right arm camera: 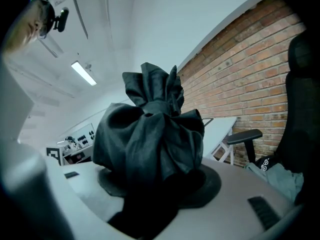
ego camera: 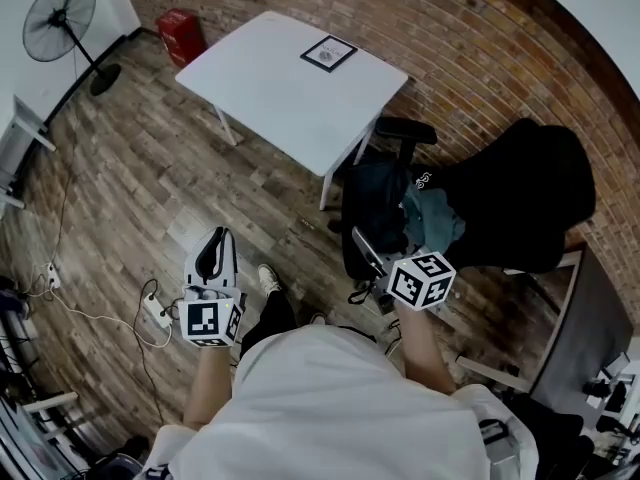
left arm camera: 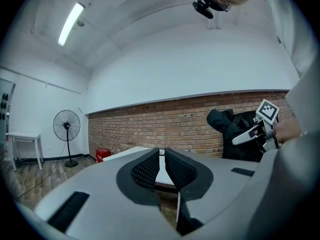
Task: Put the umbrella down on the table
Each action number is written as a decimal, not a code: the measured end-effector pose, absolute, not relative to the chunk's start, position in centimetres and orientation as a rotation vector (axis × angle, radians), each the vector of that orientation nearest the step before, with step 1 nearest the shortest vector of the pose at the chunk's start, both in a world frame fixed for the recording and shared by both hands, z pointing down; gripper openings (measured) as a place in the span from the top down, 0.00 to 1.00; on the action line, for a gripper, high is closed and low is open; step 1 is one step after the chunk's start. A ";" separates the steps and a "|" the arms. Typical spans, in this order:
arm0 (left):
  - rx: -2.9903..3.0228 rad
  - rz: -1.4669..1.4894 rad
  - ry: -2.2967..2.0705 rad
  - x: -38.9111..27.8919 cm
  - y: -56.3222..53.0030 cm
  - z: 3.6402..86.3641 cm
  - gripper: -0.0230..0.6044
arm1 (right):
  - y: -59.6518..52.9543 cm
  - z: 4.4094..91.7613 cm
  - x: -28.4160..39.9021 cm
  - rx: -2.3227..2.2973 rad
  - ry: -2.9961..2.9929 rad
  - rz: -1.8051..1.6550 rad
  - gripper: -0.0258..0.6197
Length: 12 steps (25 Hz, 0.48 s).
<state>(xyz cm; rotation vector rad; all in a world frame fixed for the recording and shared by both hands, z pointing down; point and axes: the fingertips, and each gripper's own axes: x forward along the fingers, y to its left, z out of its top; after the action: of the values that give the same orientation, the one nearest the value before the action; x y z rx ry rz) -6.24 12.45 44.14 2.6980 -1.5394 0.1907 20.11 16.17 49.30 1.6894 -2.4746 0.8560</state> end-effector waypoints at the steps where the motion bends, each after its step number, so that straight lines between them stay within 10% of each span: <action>1: 2.709 0.185 -1.539 -6.2 11.3 43.9 0.88 | 15.0 49.2 20.1 1.689 -2.472 0.854 0.60; 12: 2.657 0.165 -1.588 -13.2 -2.3 43.4 0.88 | 1.0 47.3 15.0 1.663 -2.497 0.871 0.60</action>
<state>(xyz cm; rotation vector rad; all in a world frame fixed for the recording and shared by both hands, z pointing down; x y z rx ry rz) -13.18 -2.26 43.39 2.6571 -1.5876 0.1647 15.00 1.04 47.30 1.6631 -2.4966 0.8713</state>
